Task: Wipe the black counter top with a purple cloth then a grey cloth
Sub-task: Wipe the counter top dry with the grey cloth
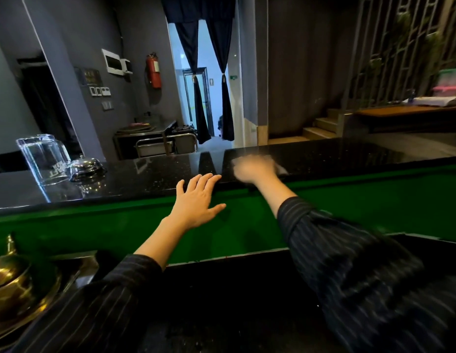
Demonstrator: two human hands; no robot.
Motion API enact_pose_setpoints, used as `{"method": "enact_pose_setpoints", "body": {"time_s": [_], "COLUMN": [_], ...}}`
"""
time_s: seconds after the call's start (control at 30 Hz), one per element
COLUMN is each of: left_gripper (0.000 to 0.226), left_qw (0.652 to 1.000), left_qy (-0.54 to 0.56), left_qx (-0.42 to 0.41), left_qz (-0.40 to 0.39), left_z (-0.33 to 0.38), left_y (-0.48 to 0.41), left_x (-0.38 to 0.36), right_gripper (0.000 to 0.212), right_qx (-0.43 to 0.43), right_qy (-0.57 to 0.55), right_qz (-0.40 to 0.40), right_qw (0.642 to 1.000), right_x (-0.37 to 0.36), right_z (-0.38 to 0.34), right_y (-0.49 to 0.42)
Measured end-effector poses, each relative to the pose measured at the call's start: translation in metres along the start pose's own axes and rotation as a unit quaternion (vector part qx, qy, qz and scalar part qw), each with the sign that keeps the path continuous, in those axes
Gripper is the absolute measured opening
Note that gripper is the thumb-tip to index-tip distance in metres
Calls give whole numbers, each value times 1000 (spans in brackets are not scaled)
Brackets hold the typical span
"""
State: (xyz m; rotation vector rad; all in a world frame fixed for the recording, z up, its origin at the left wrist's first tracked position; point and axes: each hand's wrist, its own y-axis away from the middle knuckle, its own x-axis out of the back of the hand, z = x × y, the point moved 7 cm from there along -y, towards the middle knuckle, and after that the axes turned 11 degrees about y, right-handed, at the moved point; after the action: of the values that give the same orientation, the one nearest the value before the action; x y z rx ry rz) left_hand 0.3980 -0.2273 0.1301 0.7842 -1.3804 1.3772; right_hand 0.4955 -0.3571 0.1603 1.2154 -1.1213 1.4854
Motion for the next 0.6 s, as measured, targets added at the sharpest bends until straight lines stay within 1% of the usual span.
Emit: {"method": "enact_pose_setpoints", "body": {"time_s": [0.07, 0.1, 0.17, 0.2, 0.27, 0.33, 0.37, 0.4, 0.5, 0.53, 0.6], "left_gripper": [75, 74, 68, 64, 51, 38, 38, 44, 71, 74, 76], "left_qw": [999, 999, 997, 996, 993, 989, 989, 991, 997, 997, 998], "left_qy": [0, 5, 12, 19, 43, 61, 59, 50, 22, 20, 17], "left_qx": [-4, -6, -21, -31, -55, -78, -82, -85, -72, -65, -61], "left_qz": [36, 54, 73, 80, 94, 108, 104, 86, -14, -28, -17], "left_z": [0, -1, -4, -6, -10, -19, -26, -34, -54, -57, -58], "left_y": [5, 7, 10, 10, 10, 5, 0, -4, -13, -15, -18], "left_x": [2, 5, 10, 13, 26, 45, 51, 54, 39, 33, 29], "right_gripper": [51, 48, 47, 48, 52, 54, 54, 54, 55, 57, 63], "right_qx": [98, 143, 202, 204, 160, 107, 82, 55, -12, -18, -16], "right_qy": [-9, -10, -22, -35, -51, -41, -30, -26, -29, -29, -24], "right_qz": [22, 27, 1, -23, -53, -56, -57, -60, -75, -75, -89], "right_qw": [995, 989, 979, 978, 984, 992, 995, 996, 997, 997, 996], "right_x": [3, 7, 10, 9, 3, -3, -5, -7, -10, -9, -11], "right_z": [-43, -53, -46, -32, 9, 50, 66, 78, 93, 92, 88], "right_y": [8, 13, 17, 13, -5, -25, -33, -41, -60, -66, -88]}}
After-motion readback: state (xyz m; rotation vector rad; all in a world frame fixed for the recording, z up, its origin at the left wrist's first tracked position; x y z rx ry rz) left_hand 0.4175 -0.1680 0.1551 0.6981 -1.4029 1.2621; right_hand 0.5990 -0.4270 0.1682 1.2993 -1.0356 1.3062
